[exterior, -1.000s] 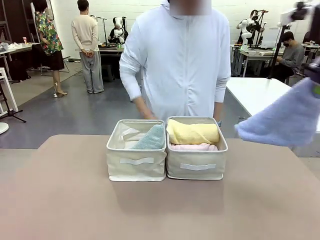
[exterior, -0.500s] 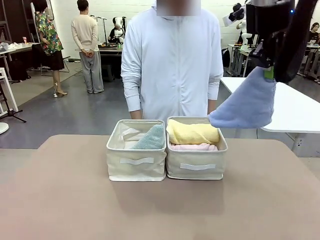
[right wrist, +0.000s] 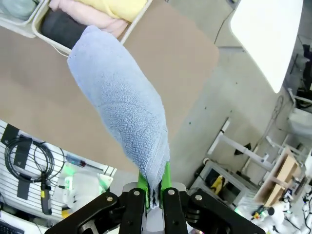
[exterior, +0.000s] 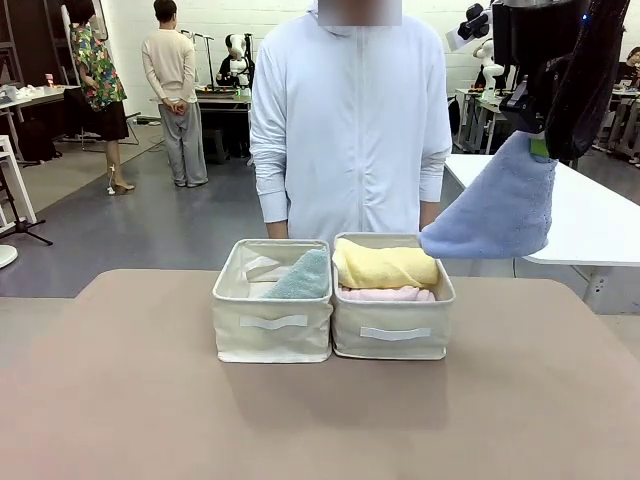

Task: Sort the towels based on their folding style.
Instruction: Pick up another triangle-folded towel from the table and place it in the left Fabric basket.

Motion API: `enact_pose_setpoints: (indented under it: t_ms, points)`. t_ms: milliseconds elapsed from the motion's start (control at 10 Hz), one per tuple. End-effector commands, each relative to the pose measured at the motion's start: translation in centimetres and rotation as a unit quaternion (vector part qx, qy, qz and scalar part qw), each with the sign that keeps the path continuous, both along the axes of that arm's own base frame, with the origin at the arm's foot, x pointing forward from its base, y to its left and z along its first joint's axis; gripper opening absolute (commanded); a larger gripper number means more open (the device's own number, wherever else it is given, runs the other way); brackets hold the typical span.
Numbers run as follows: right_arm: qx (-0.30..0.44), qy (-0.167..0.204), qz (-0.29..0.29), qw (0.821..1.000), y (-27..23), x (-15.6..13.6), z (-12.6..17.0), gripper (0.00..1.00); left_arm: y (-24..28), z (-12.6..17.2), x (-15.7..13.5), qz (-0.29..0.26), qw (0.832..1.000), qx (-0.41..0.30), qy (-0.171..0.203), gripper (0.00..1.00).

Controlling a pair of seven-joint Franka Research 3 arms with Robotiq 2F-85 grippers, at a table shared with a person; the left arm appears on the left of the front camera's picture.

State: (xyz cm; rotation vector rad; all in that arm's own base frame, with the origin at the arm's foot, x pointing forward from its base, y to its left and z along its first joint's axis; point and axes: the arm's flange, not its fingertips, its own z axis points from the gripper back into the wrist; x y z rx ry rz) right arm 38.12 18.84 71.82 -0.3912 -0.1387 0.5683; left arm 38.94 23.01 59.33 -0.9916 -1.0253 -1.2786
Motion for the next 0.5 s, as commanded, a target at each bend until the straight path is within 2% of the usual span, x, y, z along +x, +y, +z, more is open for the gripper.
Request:
enact_pose_setpoints:
  t_ms: [0, 100, 200, 400]
  points:
    - [0.001, -0.010, 0.003, 1.000, -0.1, 0.0, -0.4, 0.11, 0.0, 0.0, -0.3, 0.000, 1.000, -0.007, -0.011, 1.00]
    - [0.000, 0.000, 0.000, 1.000, 0.0, 0.0, 0.0, 0.11, 0.0, 0.0, -0.3, 0.000, 1.000, -0.007, -0.011, 1.00]
    - [-0.013, 0.000, 0.052, 0.999, 2.7, 2.6, 1.3, 0.11, 0.0, 0.0, -0.3, 0.000, 1.000, -0.007, -0.011, 1.00]
    - [-0.021, -0.004, 0.109, 0.994, 7.6, 6.9, 4.1, 0.11, 0.0, 0.0, -0.3, 0.000, 1.000, -0.007, -0.011, 1.00]
